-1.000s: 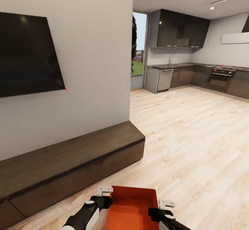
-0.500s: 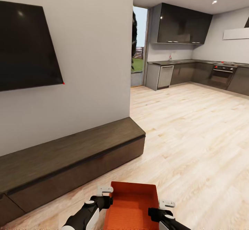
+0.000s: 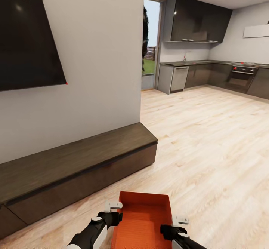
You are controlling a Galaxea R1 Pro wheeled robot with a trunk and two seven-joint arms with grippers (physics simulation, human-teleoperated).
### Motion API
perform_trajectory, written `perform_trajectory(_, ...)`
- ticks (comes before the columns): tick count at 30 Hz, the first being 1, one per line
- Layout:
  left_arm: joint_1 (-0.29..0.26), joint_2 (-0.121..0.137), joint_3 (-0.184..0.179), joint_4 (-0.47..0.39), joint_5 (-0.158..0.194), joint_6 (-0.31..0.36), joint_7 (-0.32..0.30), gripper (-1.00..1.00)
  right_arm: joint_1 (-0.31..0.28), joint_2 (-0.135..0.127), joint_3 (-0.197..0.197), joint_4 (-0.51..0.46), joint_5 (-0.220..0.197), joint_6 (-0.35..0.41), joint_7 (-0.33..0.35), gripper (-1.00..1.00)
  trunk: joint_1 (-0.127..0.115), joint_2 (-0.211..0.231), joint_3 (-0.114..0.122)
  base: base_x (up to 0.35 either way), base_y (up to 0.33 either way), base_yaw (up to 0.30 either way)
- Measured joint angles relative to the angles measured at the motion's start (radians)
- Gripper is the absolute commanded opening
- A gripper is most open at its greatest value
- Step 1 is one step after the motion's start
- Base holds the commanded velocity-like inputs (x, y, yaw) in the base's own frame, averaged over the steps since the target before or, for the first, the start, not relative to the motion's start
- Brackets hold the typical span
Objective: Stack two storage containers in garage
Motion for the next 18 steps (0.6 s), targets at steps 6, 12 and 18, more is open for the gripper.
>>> perform_trajectory(6, 0.000, 0.000, -0.001, 0.000, 0.000, -0.001, -0.001, 1.00, 0.000, 0.000, 0.001, 0.000, 0.000, -0.001, 0.000, 1.00, 0.023, -0.042, -0.029, 0.000, 0.000, 0.000)
perform_trajectory(12, 0.000, 0.000, -0.001, 0.000, 0.000, -0.001, -0.002, 1.00, 0.000, 0.000, 0.000, 0.000, -0.001, -0.002, 0.000, 1.00, 0.046, -0.084, -0.057, 0.000, 0.000, 0.000)
perform_trajectory(18, 0.000, 0.000, -0.001, 0.000, 0.000, 0.000, -0.002, 1.00, 0.000, 0.001, 0.001, 0.000, -0.001, -0.003, 0.000, 1.00, 0.069, -0.126, -0.086, 0.000, 0.000, 0.000)
